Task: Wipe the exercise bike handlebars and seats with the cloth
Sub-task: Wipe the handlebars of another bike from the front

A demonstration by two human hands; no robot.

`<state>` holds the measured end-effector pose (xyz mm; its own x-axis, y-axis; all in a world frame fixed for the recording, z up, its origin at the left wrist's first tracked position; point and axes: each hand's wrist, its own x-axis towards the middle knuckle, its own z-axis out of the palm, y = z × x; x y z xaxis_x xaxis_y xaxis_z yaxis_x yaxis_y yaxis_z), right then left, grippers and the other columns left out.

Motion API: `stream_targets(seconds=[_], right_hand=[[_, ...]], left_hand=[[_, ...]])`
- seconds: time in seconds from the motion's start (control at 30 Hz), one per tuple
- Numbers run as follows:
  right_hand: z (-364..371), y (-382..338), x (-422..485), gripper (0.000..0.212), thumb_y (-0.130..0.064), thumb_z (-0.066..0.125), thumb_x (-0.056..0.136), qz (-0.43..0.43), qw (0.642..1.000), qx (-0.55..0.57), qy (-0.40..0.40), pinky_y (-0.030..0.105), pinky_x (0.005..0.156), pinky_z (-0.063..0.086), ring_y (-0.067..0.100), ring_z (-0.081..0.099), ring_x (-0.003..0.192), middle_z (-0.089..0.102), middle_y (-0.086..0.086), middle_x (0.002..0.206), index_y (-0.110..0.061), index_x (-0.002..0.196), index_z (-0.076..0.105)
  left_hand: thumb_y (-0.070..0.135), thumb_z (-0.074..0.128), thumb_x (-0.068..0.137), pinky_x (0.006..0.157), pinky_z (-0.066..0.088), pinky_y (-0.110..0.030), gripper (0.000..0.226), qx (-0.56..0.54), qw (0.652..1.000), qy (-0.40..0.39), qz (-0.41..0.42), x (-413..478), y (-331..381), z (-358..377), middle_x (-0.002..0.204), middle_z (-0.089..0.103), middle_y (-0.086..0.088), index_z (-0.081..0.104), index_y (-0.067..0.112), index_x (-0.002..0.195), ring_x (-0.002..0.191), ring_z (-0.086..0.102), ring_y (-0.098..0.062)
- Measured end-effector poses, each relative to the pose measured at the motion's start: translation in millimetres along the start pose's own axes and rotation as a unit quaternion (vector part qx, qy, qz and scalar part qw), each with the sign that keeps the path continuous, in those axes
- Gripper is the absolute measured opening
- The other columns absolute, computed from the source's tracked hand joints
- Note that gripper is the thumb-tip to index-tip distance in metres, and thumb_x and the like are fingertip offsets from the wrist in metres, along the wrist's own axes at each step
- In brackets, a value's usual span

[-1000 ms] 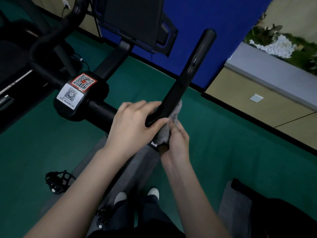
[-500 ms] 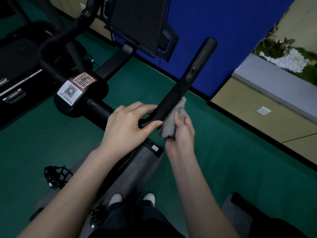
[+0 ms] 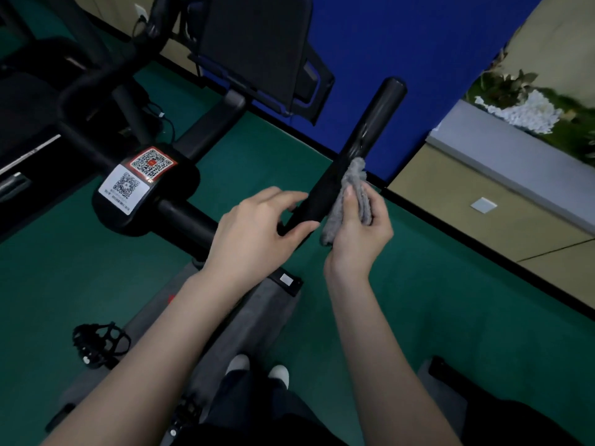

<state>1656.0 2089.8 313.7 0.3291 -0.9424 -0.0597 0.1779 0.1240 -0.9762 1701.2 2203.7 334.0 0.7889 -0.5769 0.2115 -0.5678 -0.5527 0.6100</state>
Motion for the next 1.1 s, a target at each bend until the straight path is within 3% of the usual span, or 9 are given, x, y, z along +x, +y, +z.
stream_targets(seconds=[0.1, 0.2, 0.37, 0.5, 0.7, 0.83, 1.0, 1.1], right_hand=[[-3, 1, -12, 0.022, -0.002, 0.068, 0.084, -0.098, 0.992, -0.082, -0.017, 0.014, 0.083, 0.046, 0.003, 0.059, 0.093, 0.059, 0.011, 0.104, -0.021, 0.092, 0.069], [0, -6, 0, 0.019, 0.002, 0.068, 0.082, -0.177, 0.972, -0.155, -0.03, 0.009, 0.082, 0.043, -0.004, 0.054, 0.09, 0.054, 0.006, 0.1, -0.011, 0.096, 0.071], [6, -21, 16, 0.013, 0.0, 0.068, 0.082, -0.241, 0.93, -0.266, -0.077, 0.011, 0.084, 0.042, 0.016, 0.059, 0.095, 0.061, 0.008, 0.101, -0.001, 0.094, 0.072], [-4, -28, 10, 0.012, -0.001, 0.069, 0.08, -0.328, 0.851, -0.376, -0.163, 0.008, 0.084, 0.035, 0.026, 0.059, 0.092, 0.065, -0.002, 0.096, -0.005, 0.091, 0.073], [9, -48, 29, 0.012, -0.005, 0.069, 0.082, -0.323, 0.811, -0.448, -0.194, 0.021, 0.084, 0.039, 0.025, 0.059, 0.095, 0.07, 0.004, 0.097, -0.007, 0.092, 0.074], [8, -59, 29, 0.011, -0.006, 0.071, 0.08, -0.354, 0.731, -0.504, -0.294, 0.025, 0.084, 0.04, 0.02, 0.059, 0.092, 0.072, 0.001, 0.095, -0.009, 0.091, 0.074], [27, -77, 48, 0.009, -0.012, 0.069, 0.084, -0.363, 0.663, -0.57, -0.322, 0.026, 0.083, 0.039, 0.028, 0.058, 0.094, 0.072, 0.004, 0.092, -0.011, 0.09, 0.075], [35, -81, 46, 0.01, -0.013, 0.069, 0.083, -0.356, 0.6, -0.597, -0.396, 0.032, 0.084, 0.043, 0.026, 0.057, 0.092, 0.072, 0.004, 0.09, -0.012, 0.091, 0.075]], left_hand=[[0.053, 0.062, 0.08, 0.066, 0.047, -0.026, 0.041, -0.011, 1.0, -0.001, -0.001, 1, -1, 0, 0.097, 0.061, 0.017, 0.063, 0.034, 0.116, 0.077, 0.059, -0.008], [0.055, 0.061, 0.082, 0.067, 0.045, -0.026, 0.04, -0.008, 1.0, -0.011, -0.01, 1, -3, 2, 0.098, 0.06, 0.018, 0.062, 0.037, 0.117, 0.078, 0.06, -0.008], [0.059, 0.054, 0.083, 0.066, 0.047, -0.027, 0.042, 0.006, 1.0, -0.014, -0.012, 1, -4, 1, 0.101, 0.06, 0.017, 0.06, 0.038, 0.119, 0.08, 0.061, -0.008], [0.057, 0.054, 0.084, 0.067, 0.048, -0.03, 0.041, -0.006, 1.0, -0.021, -0.015, 0, -5, 2, 0.103, 0.06, 0.015, 0.059, 0.038, 0.12, 0.081, 0.063, -0.013], [0.058, 0.054, 0.085, 0.067, 0.046, -0.03, 0.042, -0.016, 0.999, -0.029, -0.011, 0, -7, 0, 0.103, 0.06, 0.012, 0.057, 0.037, 0.121, 0.081, 0.064, -0.018], [0.056, 0.055, 0.085, 0.062, 0.039, -0.029, 0.04, -0.02, 0.999, -0.026, -0.005, -1, -8, 0, 0.1, 0.06, 0.01, 0.058, 0.035, 0.118, 0.08, 0.064, -0.021], [0.058, 0.055, 0.084, 0.064, 0.036, -0.03, 0.042, -0.022, 0.999, -0.032, -0.01, 1, -9, 0, 0.102, 0.06, 0.009, 0.058, 0.035, 0.12, 0.085, 0.064, -0.022], [0.057, 0.056, 0.084, 0.063, 0.035, -0.03, 0.041, -0.023, 0.999, -0.029, -0.011, 0, -8, 0, 0.101, 0.06, 0.008, 0.059, 0.034, 0.118, 0.084, 0.064, -0.024]])
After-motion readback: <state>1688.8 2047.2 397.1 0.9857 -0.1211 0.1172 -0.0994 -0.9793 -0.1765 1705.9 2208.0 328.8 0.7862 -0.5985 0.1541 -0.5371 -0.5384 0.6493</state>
